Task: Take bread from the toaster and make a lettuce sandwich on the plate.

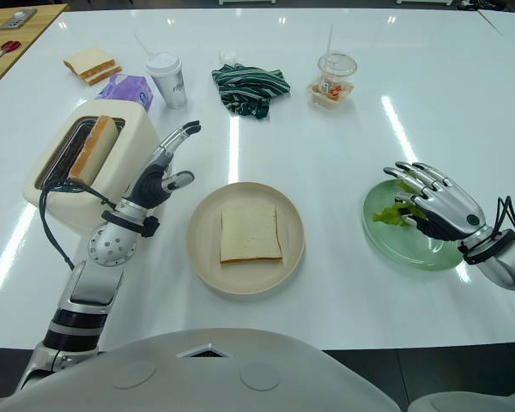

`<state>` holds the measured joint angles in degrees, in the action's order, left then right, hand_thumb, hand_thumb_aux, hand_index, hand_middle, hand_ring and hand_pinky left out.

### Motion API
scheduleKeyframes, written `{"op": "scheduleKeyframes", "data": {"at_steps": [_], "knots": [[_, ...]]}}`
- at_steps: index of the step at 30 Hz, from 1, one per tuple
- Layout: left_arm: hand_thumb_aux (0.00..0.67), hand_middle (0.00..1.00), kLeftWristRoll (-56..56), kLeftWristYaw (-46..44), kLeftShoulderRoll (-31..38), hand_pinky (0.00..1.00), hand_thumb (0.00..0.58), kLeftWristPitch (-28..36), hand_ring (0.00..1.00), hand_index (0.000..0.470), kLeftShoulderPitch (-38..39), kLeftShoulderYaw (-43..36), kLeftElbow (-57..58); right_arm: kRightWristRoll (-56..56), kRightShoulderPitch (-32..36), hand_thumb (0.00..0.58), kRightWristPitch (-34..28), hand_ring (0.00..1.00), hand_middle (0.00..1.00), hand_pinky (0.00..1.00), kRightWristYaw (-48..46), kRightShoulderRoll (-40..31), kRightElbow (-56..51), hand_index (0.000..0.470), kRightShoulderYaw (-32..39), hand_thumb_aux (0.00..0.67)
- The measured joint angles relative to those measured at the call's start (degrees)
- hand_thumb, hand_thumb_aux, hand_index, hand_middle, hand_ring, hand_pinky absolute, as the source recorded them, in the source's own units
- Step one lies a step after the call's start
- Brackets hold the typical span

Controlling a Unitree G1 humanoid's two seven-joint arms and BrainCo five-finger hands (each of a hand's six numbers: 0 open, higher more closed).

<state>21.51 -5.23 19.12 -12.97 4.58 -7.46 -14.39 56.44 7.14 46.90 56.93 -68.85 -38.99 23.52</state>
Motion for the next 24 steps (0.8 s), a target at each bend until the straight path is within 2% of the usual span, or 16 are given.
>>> {"op": "scheduleKeyframes", "data": {"at_steps": [6, 12, 19, 24], "knots": [[0.0, 0.0, 0.12, 0.06, -0.11, 0.0, 0.0, -0.25, 0.0, 0.0, -0.06, 0.23, -0.05, -2.89, -1.3, 0.58, 0.9, 0.0, 0.0, 0.0, -11.78, 0.62, 19.53, 0.47, -3.97, 0.67], [0.0, 0.0, -0.31, 0.12, -0.21, 0.0, 0.0, -0.25, 0.0, 0.0, -0.11, 1.4, -1.01, -4.56, 8.07, 0.58, 4.66, 0.0, 0.0, 0.0, -28.6, 14.07, 30.24, 0.47, 0.81, 0.67], [0.0, 0.0, -1.33, 0.02, -0.2, 0.0, 0.0, -0.11, 0.0, 0.0, 0.14, 2.96, -1.61, -4.86, 13.2, 0.58, 9.92, 0.0, 0.0, 0.0, -42.7, 22.76, 27.78, 0.47, 7.17, 0.67], [0.0, 0.0, -1.37, -0.03, -0.36, 0.0, 0.0, -0.02, 0.0, 0.0, -0.17, 2.97, -1.66, -4.07, 16.06, 0.58, 11.59, 0.0, 0.0, 0.0, -48.11, 28.08, 22.98, 0.47, 10.37, 0.67]]}}
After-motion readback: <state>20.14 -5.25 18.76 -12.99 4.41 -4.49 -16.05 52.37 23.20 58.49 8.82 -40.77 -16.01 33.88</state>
